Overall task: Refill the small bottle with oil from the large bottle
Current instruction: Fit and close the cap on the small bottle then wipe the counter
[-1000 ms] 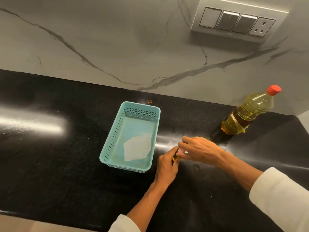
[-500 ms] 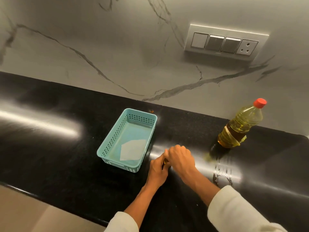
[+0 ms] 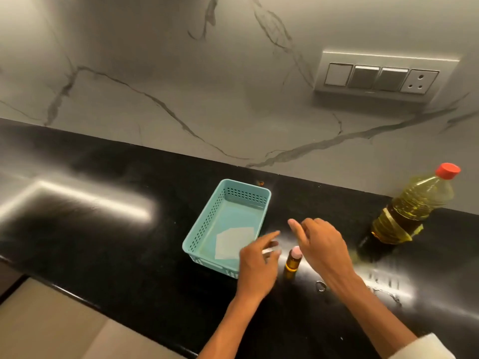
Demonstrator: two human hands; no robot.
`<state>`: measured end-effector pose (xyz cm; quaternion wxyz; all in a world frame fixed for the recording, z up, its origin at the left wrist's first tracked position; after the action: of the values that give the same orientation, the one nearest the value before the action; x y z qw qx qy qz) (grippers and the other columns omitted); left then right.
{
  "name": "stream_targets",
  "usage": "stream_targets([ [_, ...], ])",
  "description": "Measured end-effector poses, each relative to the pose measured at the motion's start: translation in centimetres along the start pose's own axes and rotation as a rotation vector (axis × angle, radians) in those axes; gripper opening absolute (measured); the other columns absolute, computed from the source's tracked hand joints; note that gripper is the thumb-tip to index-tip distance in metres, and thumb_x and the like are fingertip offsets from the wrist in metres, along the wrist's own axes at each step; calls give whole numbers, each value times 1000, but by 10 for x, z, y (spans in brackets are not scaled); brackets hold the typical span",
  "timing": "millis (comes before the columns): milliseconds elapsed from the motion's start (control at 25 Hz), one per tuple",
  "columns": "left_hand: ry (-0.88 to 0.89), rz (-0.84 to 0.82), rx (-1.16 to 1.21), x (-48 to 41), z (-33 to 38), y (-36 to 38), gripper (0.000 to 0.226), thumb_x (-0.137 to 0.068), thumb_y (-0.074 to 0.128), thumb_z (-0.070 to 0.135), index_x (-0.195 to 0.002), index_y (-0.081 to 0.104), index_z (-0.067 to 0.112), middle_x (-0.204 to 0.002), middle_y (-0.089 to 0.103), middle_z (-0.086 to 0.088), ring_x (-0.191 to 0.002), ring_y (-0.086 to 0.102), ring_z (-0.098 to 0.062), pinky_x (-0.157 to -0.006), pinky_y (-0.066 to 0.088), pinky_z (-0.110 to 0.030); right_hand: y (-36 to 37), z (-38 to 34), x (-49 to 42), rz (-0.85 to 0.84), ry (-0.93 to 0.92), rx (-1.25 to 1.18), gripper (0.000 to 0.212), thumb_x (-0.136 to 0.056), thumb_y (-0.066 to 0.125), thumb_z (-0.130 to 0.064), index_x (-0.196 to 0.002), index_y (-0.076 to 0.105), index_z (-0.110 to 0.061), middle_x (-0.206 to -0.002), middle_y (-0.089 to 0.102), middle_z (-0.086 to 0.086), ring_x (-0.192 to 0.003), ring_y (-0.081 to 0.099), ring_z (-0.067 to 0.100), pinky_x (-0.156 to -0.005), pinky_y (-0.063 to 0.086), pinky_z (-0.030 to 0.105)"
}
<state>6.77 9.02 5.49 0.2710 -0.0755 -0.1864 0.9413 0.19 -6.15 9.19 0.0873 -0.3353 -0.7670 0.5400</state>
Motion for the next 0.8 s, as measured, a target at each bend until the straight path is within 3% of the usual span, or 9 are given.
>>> stream_targets([
  [120, -75, 235, 169, -12, -12, -93, 22, -89, 70, 11, -105, 75, 24, -101, 76, 13, -93, 70, 2, -82, 59, -25, 35, -68, -9, -159, -163, -202, 17, -88, 67, -35, -89, 69, -18, -81, 65, -3, -73, 60, 15, -66, 47, 27],
  [200, -134, 316, 221, -26, -31, -140, 19, -90, 70, 14, -102, 74, 27, -100, 76, 11, -94, 72, -3, -82, 60, -32, 81, -111, -10, -345, -198, -160, 23, -89, 66, -27, -107, 67, -14, -100, 67, 5, -89, 64, 21, -77, 52, 31],
  [280, -170, 324, 254, -38, -47, -166, 17, -92, 69, 15, -103, 73, 29, -99, 76, 10, -94, 72, -3, -85, 60, -35, 125, -131, -12, -470, -152, 53, 27, -92, 63, -24, -114, 61, -8, -111, 62, 11, -101, 62, 29, -82, 50, 35],
  [400, -204, 247, 275, -50, -64, -175, 17, -93, 69, 17, -102, 72, 31, -99, 76, 11, -93, 72, -1, -86, 60, -32, 162, -135, -15, -525, -86, 324, 24, -92, 59, -13, -114, 56, -5, -116, 59, 14, -106, 59, 32, -83, 49, 38],
  [520, -226, 162, 259, -56, -77, -170, 17, -92, 69, 17, -102, 72, 31, -99, 76, 13, -95, 71, 0, -88, 60, -33, 185, -140, -7, -589, -100, 397, 23, -91, 54, -3, -114, 56, -5, -115, 59, 14, -108, 57, 31, -84, 50, 40],
  [640, -201, 76, 187, -62, -82, -161, 18, -93, 68, 19, -103, 72, 34, -100, 74, 17, -97, 68, 5, -89, 59, -28, 166, -145, -5, -525, -35, 70, 22, -84, 61, -2, -103, 59, -13, -103, 62, 10, -95, 62, 27, -70, 45, 31],
  [720, -181, -59, 145, -63, -74, -143, 20, -94, 67, 24, -104, 70, 41, -101, 70, 22, -100, 62, 14, -86, 56, -16, 124, -136, -5, -348, 52, -250, 22, -84, 63, -2, -92, 56, -22, -87, 66, 3, -75, 64, 15, -60, 46, 24],
  [800, -178, -225, 166, -56, -60, -115, 23, -93, 68, 27, -100, 66, 48, -94, 70, 30, -98, 58, 21, -78, 50, -4, 76, -119, 4, -159, 176, -491, 17, -88, 66, -8, -94, 66, -24, -85, 71, -9, -75, 66, 3, -63, 51, 13],
])
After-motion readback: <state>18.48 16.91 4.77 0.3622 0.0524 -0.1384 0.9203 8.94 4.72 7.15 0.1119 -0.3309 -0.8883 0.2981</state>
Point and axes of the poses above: each hand's wrist, its own x-axis away from the middle knuckle, its own y-axis out of the palm, z = x × y, the point moved 9 cm from there along -x, towards the middle knuckle
